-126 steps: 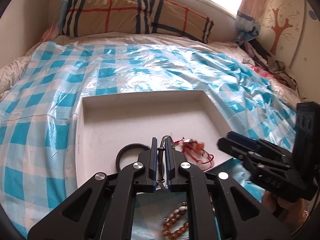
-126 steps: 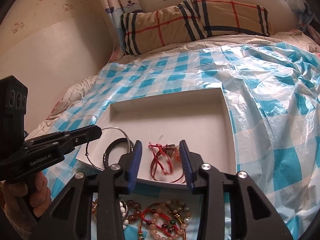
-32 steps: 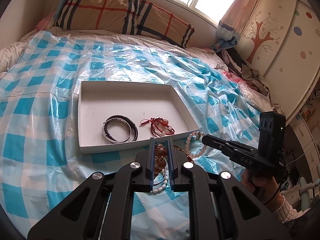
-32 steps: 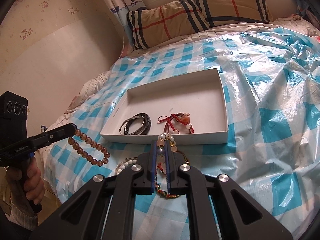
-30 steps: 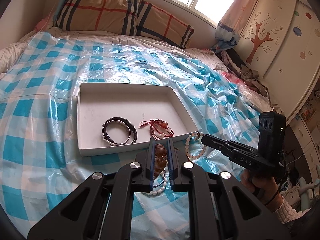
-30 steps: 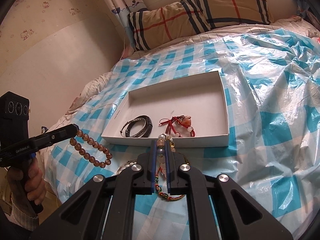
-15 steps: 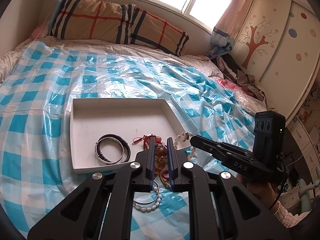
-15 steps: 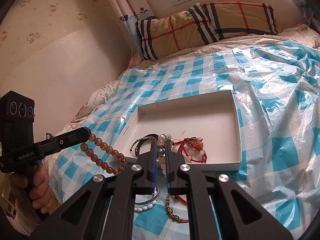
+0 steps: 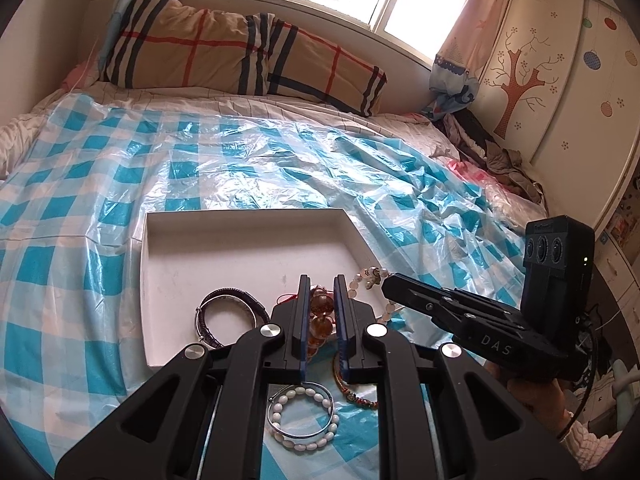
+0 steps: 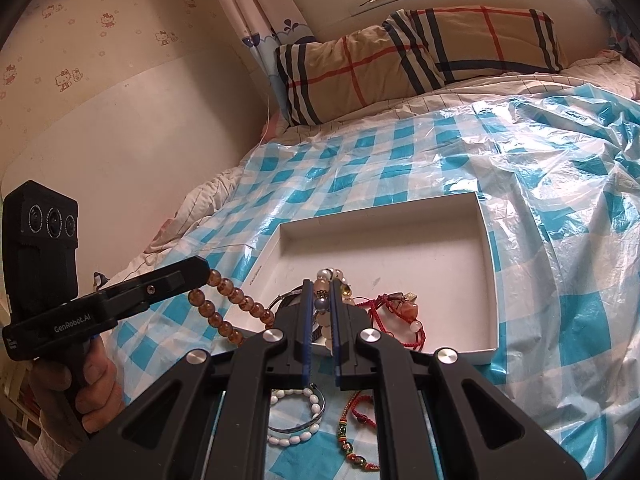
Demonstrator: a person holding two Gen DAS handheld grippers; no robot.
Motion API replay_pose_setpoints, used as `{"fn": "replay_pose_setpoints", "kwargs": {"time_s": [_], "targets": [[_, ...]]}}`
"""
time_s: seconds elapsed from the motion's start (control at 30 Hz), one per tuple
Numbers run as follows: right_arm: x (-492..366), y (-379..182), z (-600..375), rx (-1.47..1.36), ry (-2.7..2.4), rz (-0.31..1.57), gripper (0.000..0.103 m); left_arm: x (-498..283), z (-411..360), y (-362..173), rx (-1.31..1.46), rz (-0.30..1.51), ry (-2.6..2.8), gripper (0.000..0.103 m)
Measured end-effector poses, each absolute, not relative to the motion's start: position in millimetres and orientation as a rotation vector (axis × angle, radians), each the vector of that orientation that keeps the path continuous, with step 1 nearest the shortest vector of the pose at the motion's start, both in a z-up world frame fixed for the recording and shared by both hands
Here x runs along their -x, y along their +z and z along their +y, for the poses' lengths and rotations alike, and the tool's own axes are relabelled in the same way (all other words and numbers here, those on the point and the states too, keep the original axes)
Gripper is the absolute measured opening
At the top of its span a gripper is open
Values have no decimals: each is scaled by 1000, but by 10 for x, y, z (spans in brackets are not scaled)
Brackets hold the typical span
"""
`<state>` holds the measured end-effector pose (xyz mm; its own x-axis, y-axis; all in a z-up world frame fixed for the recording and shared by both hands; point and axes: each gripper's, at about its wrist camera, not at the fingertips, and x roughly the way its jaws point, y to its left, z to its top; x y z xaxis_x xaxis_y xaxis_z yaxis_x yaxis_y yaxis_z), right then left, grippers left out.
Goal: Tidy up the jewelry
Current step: 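Lower both bead bracelets into the white box and open both tools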
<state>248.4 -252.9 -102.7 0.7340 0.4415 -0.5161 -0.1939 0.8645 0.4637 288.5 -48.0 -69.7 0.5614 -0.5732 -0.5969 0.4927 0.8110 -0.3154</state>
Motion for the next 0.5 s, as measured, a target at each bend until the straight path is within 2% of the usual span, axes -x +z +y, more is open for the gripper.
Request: {"fn": "replay_pose_setpoints", "kwargs": {"time_s": [0.5], "targets": [[-2712,-1173,-2421,-394,362,688,9,-3111,-595,-919,65,744,-567,10]]}}
